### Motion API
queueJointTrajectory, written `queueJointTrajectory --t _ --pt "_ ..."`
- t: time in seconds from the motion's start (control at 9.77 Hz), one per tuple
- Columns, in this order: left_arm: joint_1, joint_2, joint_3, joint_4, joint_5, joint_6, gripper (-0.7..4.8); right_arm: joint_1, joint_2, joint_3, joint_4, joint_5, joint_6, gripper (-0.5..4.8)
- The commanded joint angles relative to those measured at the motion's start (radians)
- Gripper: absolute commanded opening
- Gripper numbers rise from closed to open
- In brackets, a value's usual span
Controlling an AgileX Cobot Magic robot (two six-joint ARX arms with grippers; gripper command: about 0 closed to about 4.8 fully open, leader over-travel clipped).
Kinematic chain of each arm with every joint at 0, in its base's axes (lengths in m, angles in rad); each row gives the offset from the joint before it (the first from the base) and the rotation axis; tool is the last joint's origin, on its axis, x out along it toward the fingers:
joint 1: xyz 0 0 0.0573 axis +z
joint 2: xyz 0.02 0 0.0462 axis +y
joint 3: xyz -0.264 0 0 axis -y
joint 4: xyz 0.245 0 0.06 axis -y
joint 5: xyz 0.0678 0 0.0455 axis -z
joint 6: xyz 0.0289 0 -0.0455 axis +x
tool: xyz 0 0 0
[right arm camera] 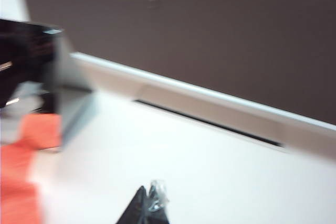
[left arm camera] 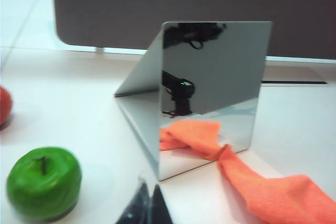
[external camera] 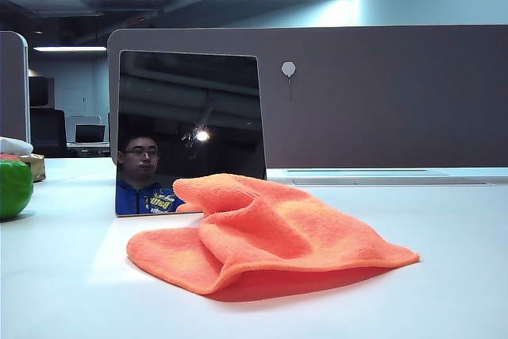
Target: Pick up the cloth from the table and use it to cover the mirror.
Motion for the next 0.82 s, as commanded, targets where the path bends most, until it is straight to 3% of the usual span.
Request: queueJointTrajectory --t 0.1,0.2,0.31,0.41,0.51,0.61,0.72,0.82 --pt "-0.130 0.247 0.108 0.029 0.049 0.130 -0.05 0.001 0.206 0.089 0.002 -0.271 -0.001 -0.01" --pt "-0.182 0.309 0.113 0.048 0.051 0.130 -0.05 0.003 0.249 0.090 0.016 -0.323 -0.002 -0.01" --pt "-0.347 0.500 0.113 0.146 0.048 0.130 -0.05 0.100 0.385 0.090 0.073 -0.335 -0.016 -0.01" --pt "-0.389 0.579 0.113 0.218 0.048 0.130 -0.04 0.243 0.484 0.090 0.137 -0.340 -0.016 -0.01" --pt "-0.390 0.632 0.114 0.259 0.050 0.130 1.26 0.481 0.665 0.090 0.218 -0.185 -0.081 1.01" --pt "-0.391 0.631 0.114 0.260 0.051 0.133 1.58 0.533 0.743 0.090 0.258 -0.101 -0.088 1.33" --pt "-0.391 0.632 0.114 0.260 0.050 0.133 1.62 0.548 0.802 0.090 0.296 -0.076 -0.087 1.74" --pt "-0.391 0.632 0.114 0.259 0.051 0.133 1.62 0.550 0.879 0.090 0.339 -0.050 -0.087 1.84"
